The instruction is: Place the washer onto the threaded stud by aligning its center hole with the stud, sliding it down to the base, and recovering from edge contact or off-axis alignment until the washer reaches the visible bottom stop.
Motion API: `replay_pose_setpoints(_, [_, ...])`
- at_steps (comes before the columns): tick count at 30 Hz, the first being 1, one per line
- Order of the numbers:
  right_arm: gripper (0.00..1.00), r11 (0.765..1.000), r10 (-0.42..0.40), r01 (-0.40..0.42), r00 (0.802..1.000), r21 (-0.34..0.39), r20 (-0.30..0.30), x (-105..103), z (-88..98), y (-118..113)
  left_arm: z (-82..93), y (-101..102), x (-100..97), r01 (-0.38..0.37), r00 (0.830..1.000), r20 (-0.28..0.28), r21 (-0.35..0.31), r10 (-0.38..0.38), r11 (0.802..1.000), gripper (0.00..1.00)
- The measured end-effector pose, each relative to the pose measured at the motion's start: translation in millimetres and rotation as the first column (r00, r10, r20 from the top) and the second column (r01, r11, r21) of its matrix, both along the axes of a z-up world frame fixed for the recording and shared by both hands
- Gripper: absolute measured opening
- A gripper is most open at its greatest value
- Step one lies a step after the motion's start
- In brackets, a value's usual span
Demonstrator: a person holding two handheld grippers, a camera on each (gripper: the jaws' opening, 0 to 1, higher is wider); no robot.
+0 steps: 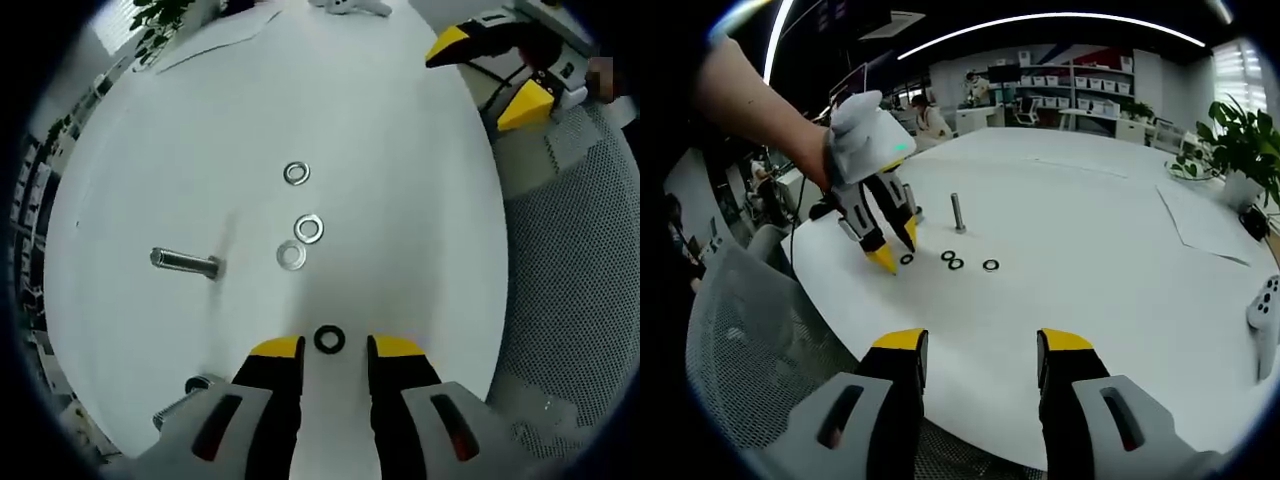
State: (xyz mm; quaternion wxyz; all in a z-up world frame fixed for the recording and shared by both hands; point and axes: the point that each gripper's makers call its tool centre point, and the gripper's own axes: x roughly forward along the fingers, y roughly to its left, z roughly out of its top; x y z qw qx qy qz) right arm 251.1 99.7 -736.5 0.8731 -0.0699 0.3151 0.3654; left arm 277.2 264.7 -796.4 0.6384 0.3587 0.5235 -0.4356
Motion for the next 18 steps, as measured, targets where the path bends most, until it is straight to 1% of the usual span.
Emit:
replay_pose_setpoints(7, [0.46, 1.000, 0.001, -0.001, 1.000, 0.000, 0.001, 0.4, -0.3, -0.2, 0.5, 1.1, 3.2, -0.003, 1.000, 0.000, -0.001, 0.003, 1.000, 0.20])
replay_pose_setpoints(13, [0.45, 1.000, 0.002, -0.002, 1.000, -0.002, 0.002, 0.2, -0.1, -0.2, -0.3, 0.4, 3.7, -0.017, 1.000, -0.006, 0.027, 0.017, 0.999, 0.20])
replay_pose_setpoints(18, [0.45, 1.000, 0.001, -0.001, 1.000, -0.003, 0.004, 0.4, -0.3, -0.6, -0.2, 0.7, 3.8, -0.034, 0.999, -0.010, 0.029, 0.034, 0.999, 0.18])
